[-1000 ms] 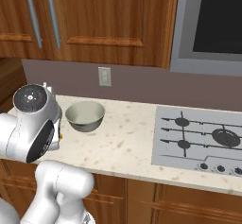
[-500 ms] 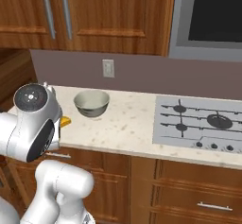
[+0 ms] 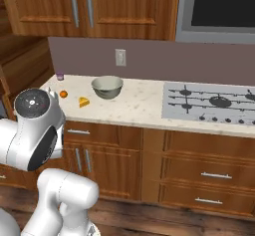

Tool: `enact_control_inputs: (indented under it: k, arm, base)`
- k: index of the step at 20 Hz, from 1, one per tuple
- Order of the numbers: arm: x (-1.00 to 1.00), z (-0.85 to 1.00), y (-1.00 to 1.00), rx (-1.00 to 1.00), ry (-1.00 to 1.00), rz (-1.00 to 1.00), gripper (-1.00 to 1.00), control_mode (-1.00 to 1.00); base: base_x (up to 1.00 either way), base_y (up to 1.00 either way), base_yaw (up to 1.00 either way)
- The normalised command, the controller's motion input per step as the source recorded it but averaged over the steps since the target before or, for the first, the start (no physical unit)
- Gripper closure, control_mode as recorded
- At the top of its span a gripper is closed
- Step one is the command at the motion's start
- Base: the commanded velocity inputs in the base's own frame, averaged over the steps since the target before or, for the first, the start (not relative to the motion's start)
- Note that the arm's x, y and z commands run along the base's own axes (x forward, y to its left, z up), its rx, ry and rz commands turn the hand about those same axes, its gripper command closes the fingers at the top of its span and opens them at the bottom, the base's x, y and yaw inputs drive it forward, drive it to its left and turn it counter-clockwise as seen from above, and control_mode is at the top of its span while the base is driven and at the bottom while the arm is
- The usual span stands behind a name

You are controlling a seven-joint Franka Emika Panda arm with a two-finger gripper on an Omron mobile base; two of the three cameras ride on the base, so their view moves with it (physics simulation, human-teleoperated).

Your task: Pick both bowls and place them on the counter. Then place the tangerine in one bowl and place the cheese in the other bowl.

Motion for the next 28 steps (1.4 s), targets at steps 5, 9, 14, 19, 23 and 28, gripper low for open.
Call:
enact_control_inputs:
  k: [5,9,14,19,23,28]
  arm:
    - [0.0,0.0,0.0,0.0,0.0,0.0,-1.0,1.0]
    - [0.0,0.0,0.0,0.0,0.0,0.0,-1.0,1.0]
    - [0.0,0.0,0.0,0.0,0.0,0.0,-1.0,1.0]
    - [0.0,0.0,0.0,0.0,0.0,0.0,-1.0,1.0]
    - [0.0,0.0,0.0,0.0,0.0,0.0,-1.0,1.0]
    - [0.0,0.0,0.0,0.0,0.0,0.0,-1.0,1.0]
  base:
    - [-0.76,0.38,-0.09]
    - [-0.41,0.73,-0.13]
    - [-0.23,0.79,-0.09]
    - [-0.26,0.74,0.0]
    - [-0.38,0.74,0.02]
    - [-0.37,0.76,0.03]
